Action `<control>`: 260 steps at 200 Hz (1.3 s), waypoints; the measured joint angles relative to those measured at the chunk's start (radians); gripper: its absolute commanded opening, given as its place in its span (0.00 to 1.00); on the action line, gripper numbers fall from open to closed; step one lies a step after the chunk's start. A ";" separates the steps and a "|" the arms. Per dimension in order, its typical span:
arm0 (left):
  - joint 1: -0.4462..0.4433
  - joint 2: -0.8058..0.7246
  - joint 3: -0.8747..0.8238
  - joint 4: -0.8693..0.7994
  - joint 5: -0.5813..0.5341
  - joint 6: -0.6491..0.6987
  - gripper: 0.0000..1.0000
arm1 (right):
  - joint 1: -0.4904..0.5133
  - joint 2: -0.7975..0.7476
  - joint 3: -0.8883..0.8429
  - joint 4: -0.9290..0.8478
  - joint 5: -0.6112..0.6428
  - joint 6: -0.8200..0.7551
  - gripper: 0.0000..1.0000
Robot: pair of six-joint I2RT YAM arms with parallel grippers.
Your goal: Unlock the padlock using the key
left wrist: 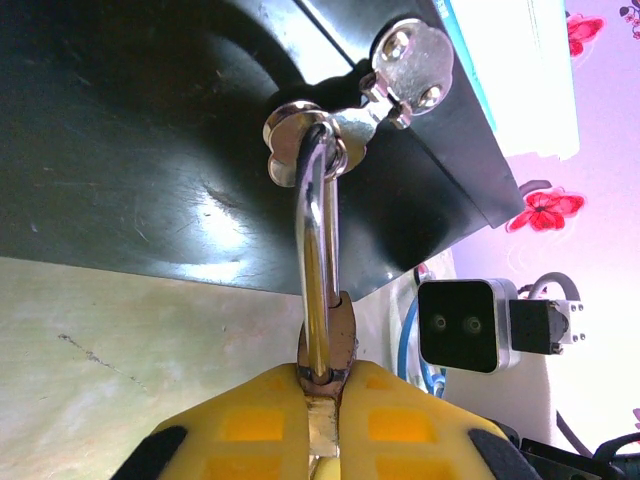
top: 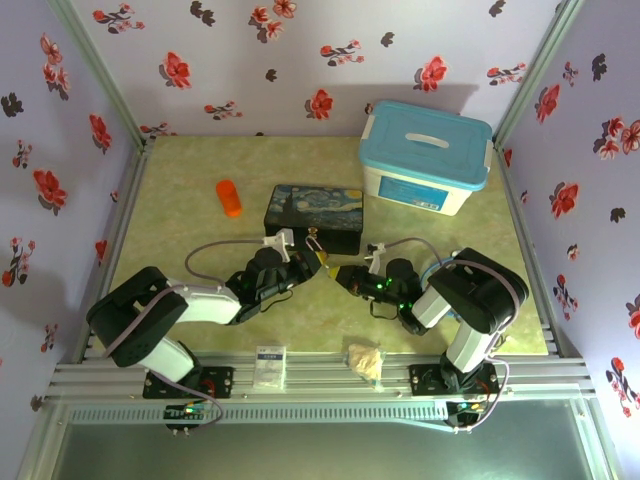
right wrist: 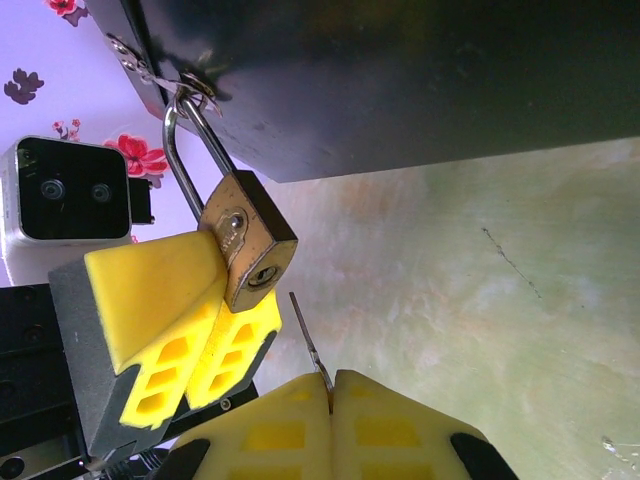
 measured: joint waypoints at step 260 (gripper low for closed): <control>0.015 0.066 -0.006 0.150 0.006 -0.053 0.00 | -0.059 -0.003 0.061 -0.015 -0.097 0.002 0.00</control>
